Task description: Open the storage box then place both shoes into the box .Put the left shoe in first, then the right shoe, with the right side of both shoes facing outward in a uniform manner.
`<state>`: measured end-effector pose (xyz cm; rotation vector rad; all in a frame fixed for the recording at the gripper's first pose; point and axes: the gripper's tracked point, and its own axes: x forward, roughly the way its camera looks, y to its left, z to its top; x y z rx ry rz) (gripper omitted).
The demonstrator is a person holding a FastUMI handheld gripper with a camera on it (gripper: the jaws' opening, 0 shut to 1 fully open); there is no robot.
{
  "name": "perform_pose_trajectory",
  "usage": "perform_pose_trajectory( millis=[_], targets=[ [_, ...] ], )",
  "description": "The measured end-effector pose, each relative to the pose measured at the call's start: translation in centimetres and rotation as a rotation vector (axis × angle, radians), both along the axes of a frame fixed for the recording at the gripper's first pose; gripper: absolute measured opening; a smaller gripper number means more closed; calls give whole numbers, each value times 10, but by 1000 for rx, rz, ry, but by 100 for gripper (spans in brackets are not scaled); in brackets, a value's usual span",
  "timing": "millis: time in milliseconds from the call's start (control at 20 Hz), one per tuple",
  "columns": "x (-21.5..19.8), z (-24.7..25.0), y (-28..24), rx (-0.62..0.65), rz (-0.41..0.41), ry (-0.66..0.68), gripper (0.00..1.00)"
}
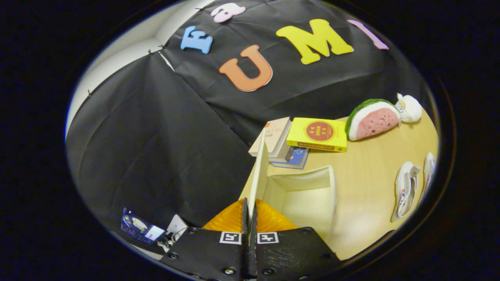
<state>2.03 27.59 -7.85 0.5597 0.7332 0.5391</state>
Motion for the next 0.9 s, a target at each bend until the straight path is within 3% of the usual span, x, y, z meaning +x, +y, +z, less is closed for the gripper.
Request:
perform_pose_trajectory(
  millis=[300,500,850,900],
  targets=[
    [-1,19,71,-31,23,-66,0],
    [-1,22,115,-78,52,-110,10],
    [-23,19,149,-155,123,-216,77],
    [-22,19,147,-165,115,-230,79]
  ],
)
